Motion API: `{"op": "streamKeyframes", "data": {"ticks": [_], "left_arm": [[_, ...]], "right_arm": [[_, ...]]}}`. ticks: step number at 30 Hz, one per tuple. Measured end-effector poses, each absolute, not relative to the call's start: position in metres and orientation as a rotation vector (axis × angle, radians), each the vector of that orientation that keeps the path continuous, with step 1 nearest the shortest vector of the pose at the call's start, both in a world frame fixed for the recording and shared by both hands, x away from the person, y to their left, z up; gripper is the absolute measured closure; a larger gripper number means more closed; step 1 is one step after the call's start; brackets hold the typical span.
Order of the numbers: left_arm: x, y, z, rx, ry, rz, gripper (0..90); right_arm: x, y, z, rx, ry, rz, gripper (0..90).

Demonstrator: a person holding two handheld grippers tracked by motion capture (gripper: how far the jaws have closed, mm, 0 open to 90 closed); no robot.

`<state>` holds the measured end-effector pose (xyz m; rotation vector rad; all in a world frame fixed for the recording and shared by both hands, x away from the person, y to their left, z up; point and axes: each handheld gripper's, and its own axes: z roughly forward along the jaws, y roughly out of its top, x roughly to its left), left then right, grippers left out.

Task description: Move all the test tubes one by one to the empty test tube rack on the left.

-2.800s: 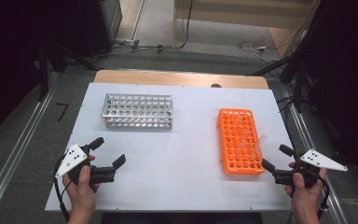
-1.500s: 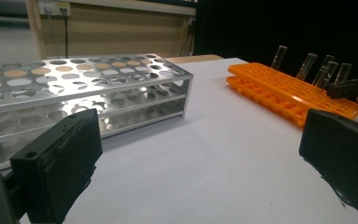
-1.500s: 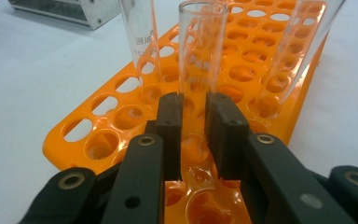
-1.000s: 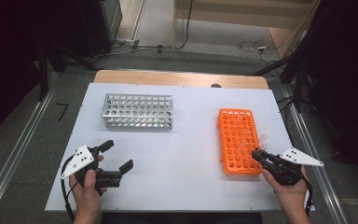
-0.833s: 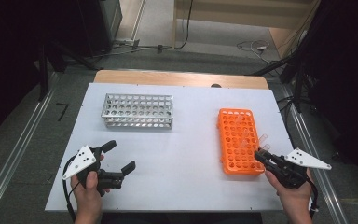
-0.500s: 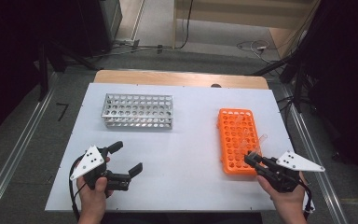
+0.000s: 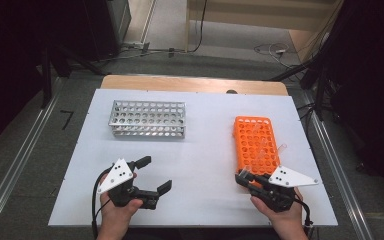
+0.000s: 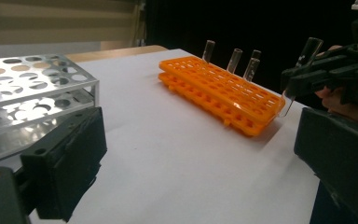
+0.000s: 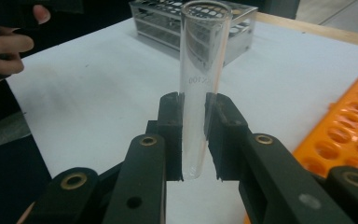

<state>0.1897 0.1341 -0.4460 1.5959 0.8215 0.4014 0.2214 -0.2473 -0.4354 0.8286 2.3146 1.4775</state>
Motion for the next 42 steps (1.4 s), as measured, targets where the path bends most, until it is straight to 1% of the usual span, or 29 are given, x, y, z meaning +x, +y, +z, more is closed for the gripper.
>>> {"op": "streamKeyframes", "data": {"ticks": [1, 5, 12, 15, 18, 19, 20, 21, 31, 42], "left_arm": [[0.189, 0.132, -0.445, 1.597, 0.816, 0.400, 5.7], [0.190, 0.118, -0.443, 1.624, 0.791, 0.366, 6.0], [0.190, 0.099, -0.441, 1.654, 0.773, 0.318, 12.7], [0.190, 0.089, -0.441, 1.674, 0.785, 0.293, 18.1], [0.190, 0.084, -0.441, 1.675, 0.788, 0.294, 25.7], [0.191, 0.082, -0.441, 1.671, 0.787, 0.279, 25.7], [0.191, 0.079, -0.441, 1.677, 0.785, 0.265, 31.0], [0.190, 0.077, -0.441, 1.683, 0.780, 0.261, 33.2], [0.189, 0.060, -0.442, 1.725, 0.722, 0.221, 51.7], [0.186, 0.047, -0.442, 1.762, 0.667, 0.204, 64.4]], "right_arm": [[0.221, -0.244, -0.436, 0.822, 2.323, 1.475, 74.1], [0.220, -0.230, -0.440, 0.794, 2.356, 1.467, 74.1], [0.216, -0.210, -0.445, 0.744, 2.415, 1.455, 74.1], [0.215, -0.202, -0.448, 0.725, 2.434, 1.446, 74.1], [0.214, -0.196, -0.450, 0.705, 2.449, 1.437, 74.1], [0.214, -0.196, -0.450, 0.705, 2.449, 1.437, 74.1], [0.213, -0.192, -0.451, 0.696, 2.456, 1.432, 74.1], [0.212, -0.190, -0.451, 0.695, 2.461, 1.429, 74.2], [0.206, -0.175, -0.454, 0.638, 2.500, 1.402, 74.2], [0.202, -0.166, -0.455, 0.600, 2.528, 1.394, 74.2]]}}
